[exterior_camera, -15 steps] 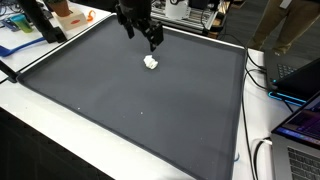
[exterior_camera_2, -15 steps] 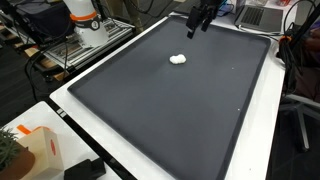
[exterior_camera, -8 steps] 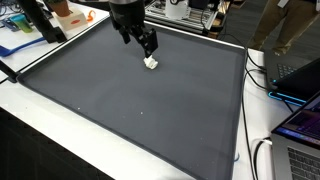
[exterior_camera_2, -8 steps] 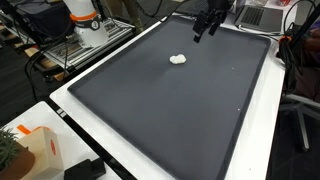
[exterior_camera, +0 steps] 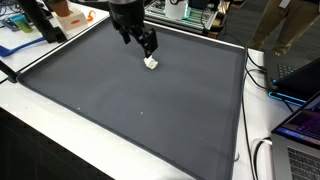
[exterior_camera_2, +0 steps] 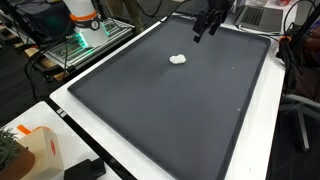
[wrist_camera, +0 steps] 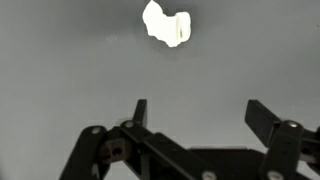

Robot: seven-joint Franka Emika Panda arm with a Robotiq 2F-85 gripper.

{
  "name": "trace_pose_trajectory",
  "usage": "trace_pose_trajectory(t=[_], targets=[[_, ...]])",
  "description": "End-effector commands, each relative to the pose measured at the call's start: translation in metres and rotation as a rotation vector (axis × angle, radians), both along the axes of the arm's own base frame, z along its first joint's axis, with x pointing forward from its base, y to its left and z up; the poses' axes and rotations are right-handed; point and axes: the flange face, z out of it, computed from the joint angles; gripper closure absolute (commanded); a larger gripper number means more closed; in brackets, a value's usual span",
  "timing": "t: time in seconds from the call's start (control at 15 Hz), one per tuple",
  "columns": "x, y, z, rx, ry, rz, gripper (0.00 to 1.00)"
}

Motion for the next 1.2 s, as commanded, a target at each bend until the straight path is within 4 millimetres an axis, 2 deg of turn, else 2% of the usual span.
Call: trace_pose_trajectory(t=[0.0, 0.27, 0.6, 0.93, 1.13], targets=[[0.011, -0.007, 0.004, 0.002, 0.02, -0.011, 0.0], [0.03, -0.018, -0.013, -0.022, 0.102, 0.03, 0.0], [0.032, -0.027, -0.032, -0.054, 0.265, 0.08, 0.0], [0.043, -0.031, -0.045, -0.013, 0.208, 0.056, 0.0], [0.045, -0.037, -0.054, -0.036, 0.26, 0.013, 0.0]])
